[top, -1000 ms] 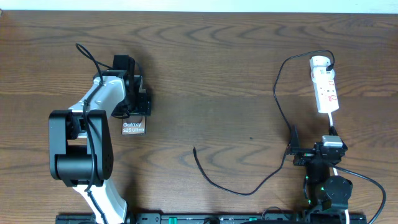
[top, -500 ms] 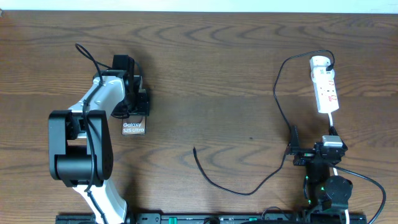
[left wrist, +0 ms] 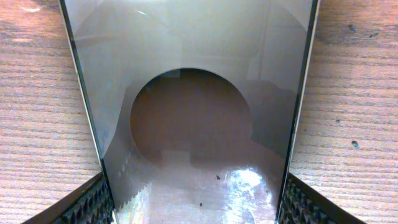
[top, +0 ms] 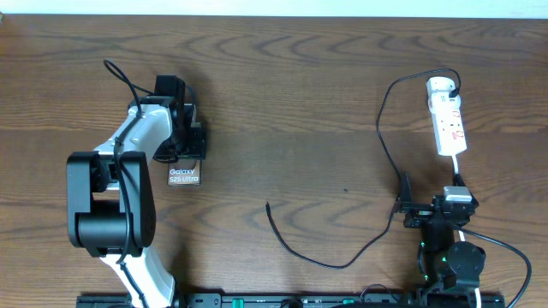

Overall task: Plug charger to phone and switch on socket
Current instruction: 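Lower the left gripper and close it on the phone's sides, then lift the phone with the left gripper and tilt it toward center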

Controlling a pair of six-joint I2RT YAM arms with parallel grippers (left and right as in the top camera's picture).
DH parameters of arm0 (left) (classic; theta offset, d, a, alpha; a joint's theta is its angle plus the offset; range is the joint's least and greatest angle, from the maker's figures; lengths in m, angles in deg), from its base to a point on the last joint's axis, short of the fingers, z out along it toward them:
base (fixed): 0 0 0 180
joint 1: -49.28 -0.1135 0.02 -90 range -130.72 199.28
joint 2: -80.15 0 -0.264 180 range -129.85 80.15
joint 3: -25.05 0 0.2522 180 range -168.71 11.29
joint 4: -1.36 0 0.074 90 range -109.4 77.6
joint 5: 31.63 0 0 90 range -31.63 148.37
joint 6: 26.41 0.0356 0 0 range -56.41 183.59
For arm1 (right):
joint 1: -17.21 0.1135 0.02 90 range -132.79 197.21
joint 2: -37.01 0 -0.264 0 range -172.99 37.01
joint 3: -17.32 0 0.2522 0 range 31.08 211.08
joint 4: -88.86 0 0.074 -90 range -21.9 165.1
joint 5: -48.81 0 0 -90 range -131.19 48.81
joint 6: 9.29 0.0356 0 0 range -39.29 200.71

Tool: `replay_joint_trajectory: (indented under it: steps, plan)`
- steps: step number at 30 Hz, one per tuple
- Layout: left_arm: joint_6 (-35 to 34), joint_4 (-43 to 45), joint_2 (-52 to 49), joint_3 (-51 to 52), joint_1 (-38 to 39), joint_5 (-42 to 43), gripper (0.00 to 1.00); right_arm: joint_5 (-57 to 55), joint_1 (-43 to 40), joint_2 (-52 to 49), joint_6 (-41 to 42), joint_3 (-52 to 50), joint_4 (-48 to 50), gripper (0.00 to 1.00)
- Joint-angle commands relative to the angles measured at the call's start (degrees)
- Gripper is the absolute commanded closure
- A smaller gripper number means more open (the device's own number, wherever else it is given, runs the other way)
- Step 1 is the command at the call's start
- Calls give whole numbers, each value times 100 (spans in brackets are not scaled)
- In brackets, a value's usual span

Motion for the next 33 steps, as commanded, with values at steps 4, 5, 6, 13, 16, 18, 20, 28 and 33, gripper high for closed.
replay_joint_trajectory:
  steps: [4, 5, 6, 13, 16, 18, 20, 28, 33]
  plan:
    - [37, -31, -131, 162, -2, -72, 93, -4, -22, 26, 39, -7, -24, 1]
    - [35, -13, -131, 160, -2, -72, 93, -4, -22, 26, 39, -7, -24, 1]
    - [35, -13, -131, 157, -2, -72, 93, -4, -22, 26, 39, -7, -26, 1]
    - [33, -83, 11, -155, -2, -70, 93, -4, -22, 26, 39, -7, -24, 1]
    - [-4, -81, 293, -284, -2, -63, 93, -4, -22, 26, 39, -7, -24, 1]
    - [-33, -79, 509, -310, -2, 33, 93, -4, -22, 26, 39, -7, -24, 1]
    - [-35, -79, 763, -313, -2, 249, 93, -4, -22, 26, 39, -7, -24, 1]
    - [-603, -81, 1742, -313, -2, 1432, 93, -4, -22, 26, 39, -7, -24, 1]
    - [-1729, -103, 2142, -313, -9, 2717, 93, -4, -22, 26, 39, -7, -26, 1]
